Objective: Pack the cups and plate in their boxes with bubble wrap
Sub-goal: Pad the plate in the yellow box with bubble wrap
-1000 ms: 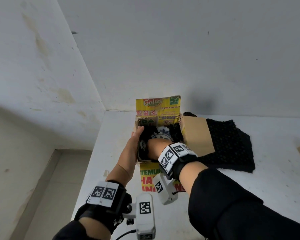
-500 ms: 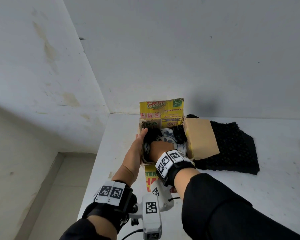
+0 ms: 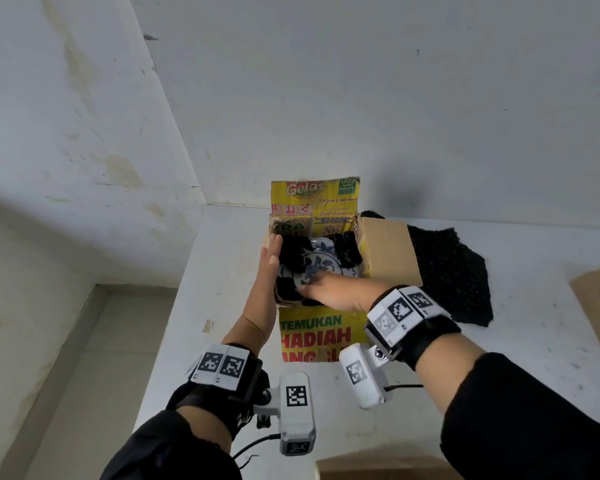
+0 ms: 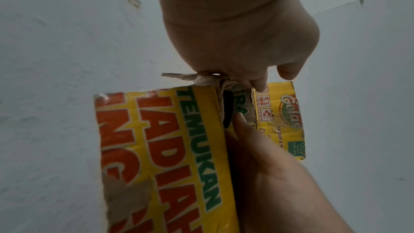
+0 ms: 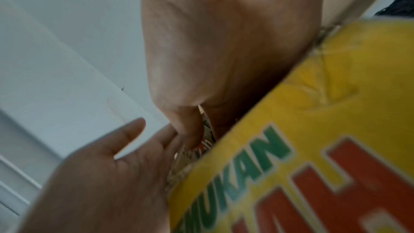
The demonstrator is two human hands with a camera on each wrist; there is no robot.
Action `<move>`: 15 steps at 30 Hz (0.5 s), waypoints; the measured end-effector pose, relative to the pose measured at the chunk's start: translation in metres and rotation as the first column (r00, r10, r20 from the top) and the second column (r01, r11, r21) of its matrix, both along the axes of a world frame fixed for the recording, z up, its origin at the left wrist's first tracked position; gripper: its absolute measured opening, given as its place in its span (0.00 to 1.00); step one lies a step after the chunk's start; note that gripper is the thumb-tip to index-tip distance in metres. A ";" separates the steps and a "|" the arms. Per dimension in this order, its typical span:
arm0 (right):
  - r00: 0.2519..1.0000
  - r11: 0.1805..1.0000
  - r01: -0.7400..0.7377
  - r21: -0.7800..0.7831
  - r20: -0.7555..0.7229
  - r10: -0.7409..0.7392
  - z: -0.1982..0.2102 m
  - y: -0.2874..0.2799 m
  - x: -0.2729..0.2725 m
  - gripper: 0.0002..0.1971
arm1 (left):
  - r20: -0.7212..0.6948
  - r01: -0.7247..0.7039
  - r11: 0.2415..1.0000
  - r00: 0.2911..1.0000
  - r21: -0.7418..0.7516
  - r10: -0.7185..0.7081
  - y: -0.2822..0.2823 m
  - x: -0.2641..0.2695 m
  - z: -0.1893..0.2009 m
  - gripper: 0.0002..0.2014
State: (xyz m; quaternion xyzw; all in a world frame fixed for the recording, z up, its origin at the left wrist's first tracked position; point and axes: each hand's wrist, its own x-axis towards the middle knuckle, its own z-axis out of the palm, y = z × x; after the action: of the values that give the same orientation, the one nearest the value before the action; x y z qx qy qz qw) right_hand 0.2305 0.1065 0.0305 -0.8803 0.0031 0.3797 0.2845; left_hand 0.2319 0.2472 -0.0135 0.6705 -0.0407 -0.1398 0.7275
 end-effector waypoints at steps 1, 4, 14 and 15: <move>0.999 0.999 0.040 -0.011 0.011 -0.040 -0.001 0.002 -0.002 0.30 | 0.000 0.003 1.000 1.000 0.004 -0.003 0.000 0.000 -0.001 0.18; 0.996 0.988 0.089 -0.125 0.023 -0.086 -0.006 0.004 0.001 0.37 | 0.011 0.010 1.000 1.000 0.023 -0.010 -0.001 0.003 -0.005 0.19; 0.997 0.995 0.064 -0.082 -0.026 -0.066 -0.001 0.015 0.011 0.25 | 0.009 0.046 0.999 0.999 0.000 -0.046 0.001 0.005 -0.011 0.23; 0.998 0.995 0.061 -0.075 0.011 -0.060 -0.002 0.012 0.012 0.20 | 0.009 0.055 0.998 0.998 -0.007 -0.055 0.002 0.006 -0.011 0.22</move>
State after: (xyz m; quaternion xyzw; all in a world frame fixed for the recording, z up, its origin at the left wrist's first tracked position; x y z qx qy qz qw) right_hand 0.2421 0.1184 0.0285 -0.8915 0.0428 0.3669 0.2623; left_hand 0.2379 0.2488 -0.0242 0.6669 -0.0631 -0.1566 0.7258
